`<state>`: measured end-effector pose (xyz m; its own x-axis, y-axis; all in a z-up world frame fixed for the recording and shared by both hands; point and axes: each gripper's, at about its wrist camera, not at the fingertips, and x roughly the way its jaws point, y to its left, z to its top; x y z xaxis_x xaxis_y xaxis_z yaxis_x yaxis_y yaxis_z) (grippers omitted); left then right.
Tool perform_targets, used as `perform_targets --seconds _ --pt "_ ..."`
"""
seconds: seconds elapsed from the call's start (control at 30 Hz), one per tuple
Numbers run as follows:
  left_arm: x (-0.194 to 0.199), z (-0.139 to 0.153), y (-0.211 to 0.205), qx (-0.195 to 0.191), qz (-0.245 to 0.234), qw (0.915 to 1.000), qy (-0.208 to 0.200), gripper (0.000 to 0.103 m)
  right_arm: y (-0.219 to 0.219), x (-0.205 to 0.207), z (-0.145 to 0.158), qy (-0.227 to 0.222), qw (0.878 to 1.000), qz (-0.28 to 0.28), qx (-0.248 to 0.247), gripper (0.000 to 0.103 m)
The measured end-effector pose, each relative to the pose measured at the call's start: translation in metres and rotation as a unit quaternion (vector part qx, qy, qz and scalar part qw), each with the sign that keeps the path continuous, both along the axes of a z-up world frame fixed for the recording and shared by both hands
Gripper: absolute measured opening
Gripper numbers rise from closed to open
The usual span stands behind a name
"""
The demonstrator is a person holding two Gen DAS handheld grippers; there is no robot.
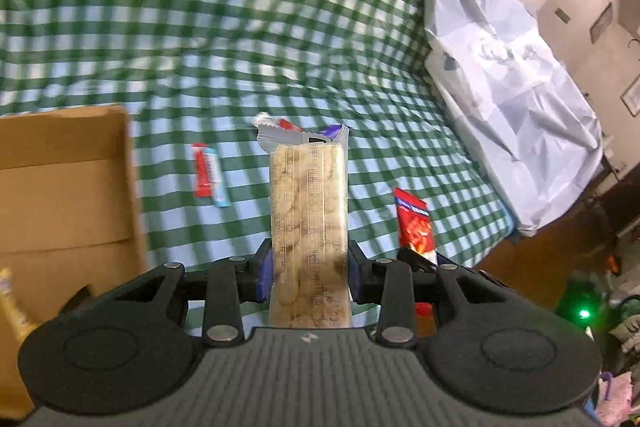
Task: Organize snacks
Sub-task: 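Carry the cracker bag and red spicy-strip packet over the box with both grippers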
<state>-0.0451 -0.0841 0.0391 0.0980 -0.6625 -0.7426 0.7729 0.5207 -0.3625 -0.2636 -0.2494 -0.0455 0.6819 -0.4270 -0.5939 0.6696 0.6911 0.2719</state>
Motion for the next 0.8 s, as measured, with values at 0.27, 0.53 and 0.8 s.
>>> perform_targets --seconds 0.27,0.53,0.8 --pt "-0.016 0.011 0.092 0.013 0.068 0.9974 -0.019 0.040 0.083 0.011 0.032 -0.023 0.994 0.104 0.001 0.048" --pt "-0.037 0.016 0.177 0.015 0.127 0.9911 -0.038 0.040 0.168 0.021 0.057 -0.031 0.978 0.205 -0.013 0.048" --pt "-0.053 0.016 0.238 -0.005 0.163 0.9858 -0.042 0.040 0.225 0.013 0.059 -0.004 0.966 0.258 -0.034 0.048"
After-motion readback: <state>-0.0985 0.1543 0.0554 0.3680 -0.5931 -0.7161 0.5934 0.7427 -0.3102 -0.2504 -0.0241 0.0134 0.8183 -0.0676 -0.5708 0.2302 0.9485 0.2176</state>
